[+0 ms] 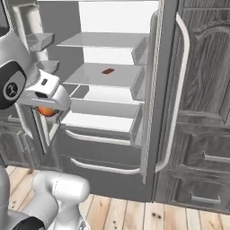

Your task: Pick up the tangerine and peach from the fridge and place one fruit on each plate on the dining counter.

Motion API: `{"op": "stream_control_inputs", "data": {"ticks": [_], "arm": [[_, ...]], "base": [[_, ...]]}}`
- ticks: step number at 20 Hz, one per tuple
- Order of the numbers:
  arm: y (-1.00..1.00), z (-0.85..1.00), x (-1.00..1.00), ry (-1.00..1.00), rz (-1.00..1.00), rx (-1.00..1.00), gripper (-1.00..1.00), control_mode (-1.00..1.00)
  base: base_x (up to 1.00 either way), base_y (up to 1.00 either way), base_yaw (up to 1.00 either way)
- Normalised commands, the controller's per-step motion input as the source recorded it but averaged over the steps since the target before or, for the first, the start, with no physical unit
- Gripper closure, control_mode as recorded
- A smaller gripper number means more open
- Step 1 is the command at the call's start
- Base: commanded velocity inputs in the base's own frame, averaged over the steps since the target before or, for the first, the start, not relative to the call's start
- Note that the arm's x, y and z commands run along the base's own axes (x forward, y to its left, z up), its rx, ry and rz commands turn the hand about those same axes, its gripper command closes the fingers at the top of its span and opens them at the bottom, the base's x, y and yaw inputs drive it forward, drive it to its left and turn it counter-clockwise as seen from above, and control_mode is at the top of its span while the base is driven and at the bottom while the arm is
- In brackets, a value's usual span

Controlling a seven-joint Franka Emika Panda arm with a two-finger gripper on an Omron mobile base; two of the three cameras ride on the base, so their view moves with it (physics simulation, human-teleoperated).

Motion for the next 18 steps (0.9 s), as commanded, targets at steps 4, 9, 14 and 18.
{"op": "stream_control_inputs", "data": {"ticks": [4, 9, 14, 18], "arm": [[0.0, 0.0, 0.0, 0.0, 0.0, 0.0, 1.0, 1.0], [0.0, 0.0, 0.0, 0.0, 0.0, 0.0, 1.0, 1.0], [0.0, 0.0, 0.0, 0.0, 0.0, 0.0, 1.0, 1.0], [0.0, 0.0, 0.0, 0.0, 0.0, 0.0, 1.0, 1.0]], "base": [[-0.87, 0.0, 0.06], [-1.0, 0.25, 0.33], [-0.93, 0.4, 0.67], [-0.54, 0.75, 0.81]]}}
